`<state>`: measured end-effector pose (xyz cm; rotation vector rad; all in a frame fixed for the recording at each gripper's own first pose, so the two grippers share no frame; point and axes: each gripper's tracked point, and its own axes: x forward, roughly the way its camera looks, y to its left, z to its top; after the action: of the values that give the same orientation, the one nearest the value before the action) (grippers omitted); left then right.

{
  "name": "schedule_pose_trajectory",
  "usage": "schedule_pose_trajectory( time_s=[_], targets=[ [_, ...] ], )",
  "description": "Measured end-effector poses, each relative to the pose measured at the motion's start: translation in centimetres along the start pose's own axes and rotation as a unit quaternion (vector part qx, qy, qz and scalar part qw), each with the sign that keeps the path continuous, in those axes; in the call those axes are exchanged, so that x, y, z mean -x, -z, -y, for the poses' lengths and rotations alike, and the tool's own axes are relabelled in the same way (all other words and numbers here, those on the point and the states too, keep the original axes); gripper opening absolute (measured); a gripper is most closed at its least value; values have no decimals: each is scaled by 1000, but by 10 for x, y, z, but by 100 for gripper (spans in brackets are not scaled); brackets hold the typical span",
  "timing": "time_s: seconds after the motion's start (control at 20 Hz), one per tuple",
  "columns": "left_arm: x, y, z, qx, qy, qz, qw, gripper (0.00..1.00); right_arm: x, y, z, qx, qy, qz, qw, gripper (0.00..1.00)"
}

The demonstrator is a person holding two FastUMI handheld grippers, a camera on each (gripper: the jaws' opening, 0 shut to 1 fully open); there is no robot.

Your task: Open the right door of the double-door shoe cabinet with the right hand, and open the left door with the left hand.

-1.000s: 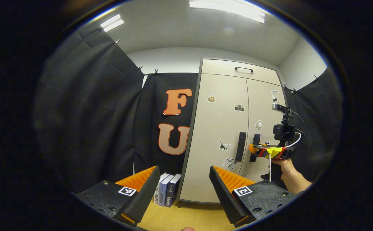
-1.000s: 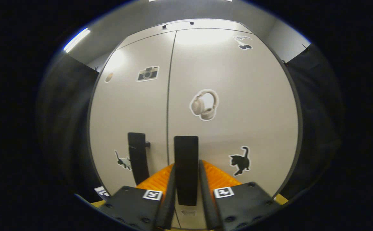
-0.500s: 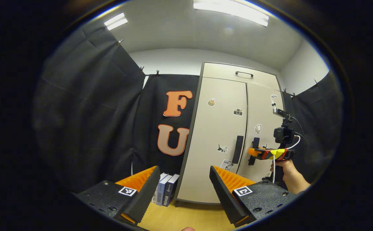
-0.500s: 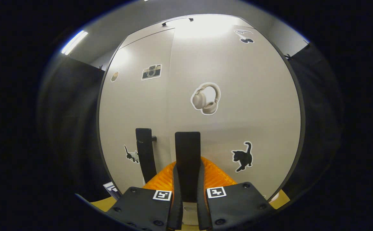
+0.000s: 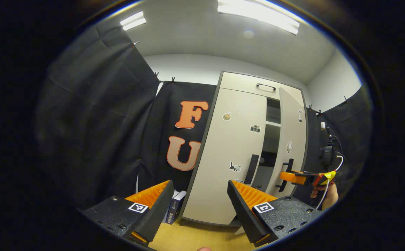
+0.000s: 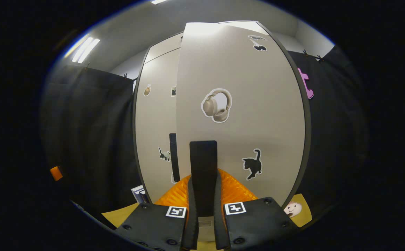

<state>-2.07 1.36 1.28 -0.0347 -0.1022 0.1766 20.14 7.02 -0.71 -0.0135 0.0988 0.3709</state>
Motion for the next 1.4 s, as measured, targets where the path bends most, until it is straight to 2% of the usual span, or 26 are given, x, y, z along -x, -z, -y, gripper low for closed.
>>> schedule_pose_trajectory(
  time_s=[0.35,0.65,0.75,0.9,1.05,1.1,1.25,1.3,1.4],
  targets=[
    [-2,3,20,-6,-16,11,1000,94,77,-2,39,-4,-32,2,999,27],
    [-17,31,67,34,18,-12,999,94,118,-5,86,-25,-30,6,999,26],
    [-18,36,80,32,32,-16,999,95,128,-4,101,-20,-22,12,1000,26],
    [-23,40,80,13,19,-14,1000,94,145,-6,121,-9,7,12,1000,25],
    [-28,41,88,20,21,-13,1000,92,150,-6,135,4,27,15,1000,25],
    [-28,42,91,22,24,-13,999,95,151,-5,138,7,32,15,999,25],
    [-30,44,95,21,25,-14,999,95,153,-5,150,12,48,17,999,25],
    [-31,46,95,21,25,-15,999,92,153,-6,156,14,56,18,998,25],
    [-34,49,98,28,27,-20,999,95,156,-7,161,11,58,18,998,25]
  ],
)
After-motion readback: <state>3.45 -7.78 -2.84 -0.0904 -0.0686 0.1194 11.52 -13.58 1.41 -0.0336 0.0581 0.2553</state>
